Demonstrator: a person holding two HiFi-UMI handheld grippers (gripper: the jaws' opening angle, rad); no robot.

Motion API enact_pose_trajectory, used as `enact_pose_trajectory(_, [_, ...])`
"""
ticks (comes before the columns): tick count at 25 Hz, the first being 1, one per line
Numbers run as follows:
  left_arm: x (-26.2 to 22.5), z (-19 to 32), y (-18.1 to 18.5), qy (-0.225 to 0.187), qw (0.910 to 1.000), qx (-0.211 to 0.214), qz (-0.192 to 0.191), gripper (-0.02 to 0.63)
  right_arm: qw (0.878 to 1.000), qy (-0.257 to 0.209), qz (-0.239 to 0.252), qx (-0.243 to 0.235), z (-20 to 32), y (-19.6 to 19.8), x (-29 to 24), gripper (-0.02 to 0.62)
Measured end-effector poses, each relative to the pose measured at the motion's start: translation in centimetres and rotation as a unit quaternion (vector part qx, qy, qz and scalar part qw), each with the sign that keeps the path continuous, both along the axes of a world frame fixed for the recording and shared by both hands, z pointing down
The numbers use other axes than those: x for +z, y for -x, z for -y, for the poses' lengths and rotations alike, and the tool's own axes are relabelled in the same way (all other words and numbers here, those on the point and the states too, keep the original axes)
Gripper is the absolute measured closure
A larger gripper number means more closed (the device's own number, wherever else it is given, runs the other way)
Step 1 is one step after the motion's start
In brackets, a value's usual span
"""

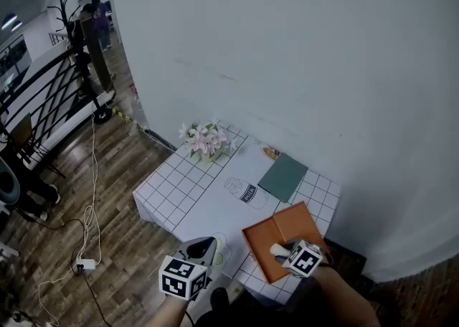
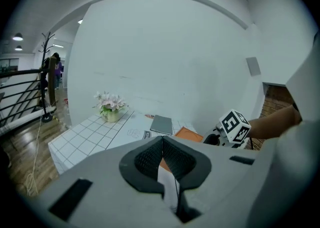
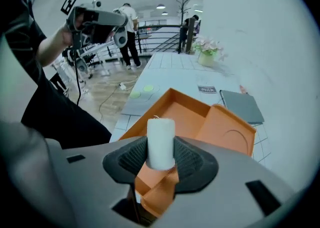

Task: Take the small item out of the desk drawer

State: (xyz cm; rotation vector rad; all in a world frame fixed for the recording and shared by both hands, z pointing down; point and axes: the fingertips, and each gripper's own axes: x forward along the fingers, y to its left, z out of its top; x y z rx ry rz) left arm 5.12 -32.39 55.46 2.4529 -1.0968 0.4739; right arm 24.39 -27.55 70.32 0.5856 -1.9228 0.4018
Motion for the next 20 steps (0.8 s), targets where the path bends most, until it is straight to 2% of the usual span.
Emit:
enact_pose_trajectory(3, [-2.3, 1.1, -0.9, -0.029, 0.9994, 0.016, 0.013, 0.597, 0.997, -0.031, 0.055, 0.042, 1.9, -0.5, -2.3, 0.434])
enact_pose_trajectory(7, [-5.1, 2.3, -1.6, -0.058, 0.9983, 0.009, 0.004, 0.595, 0.985, -0.069, 0.137, 0.084, 3.4, -0.2, -6.1, 0.434])
enact_pose_trajectory(10, [-6.7, 3.0, -1.8, -0.068, 0.9976, -0.006, -0.012, 0.595, 0.974, -0.094, 0.186, 0.090, 3.7, 0.3, -9.1, 0.434])
enact_pose_trajectory(14, [-8.9, 3.4, -2.6, -0.084, 0.9962, -0.010, -0.023, 0.595, 0.961, -0.129, 0.226, 0.089, 3.5, 0.3, -13.1, 0.436])
enact_pose_trajectory(20, [-10.6, 2.8, -3.6, -0.101, 0.9945, -0.013, -0.025, 0.597, 0.925, -0.157, 0.332, 0.098, 2.3, 0.6, -19.5, 0.436])
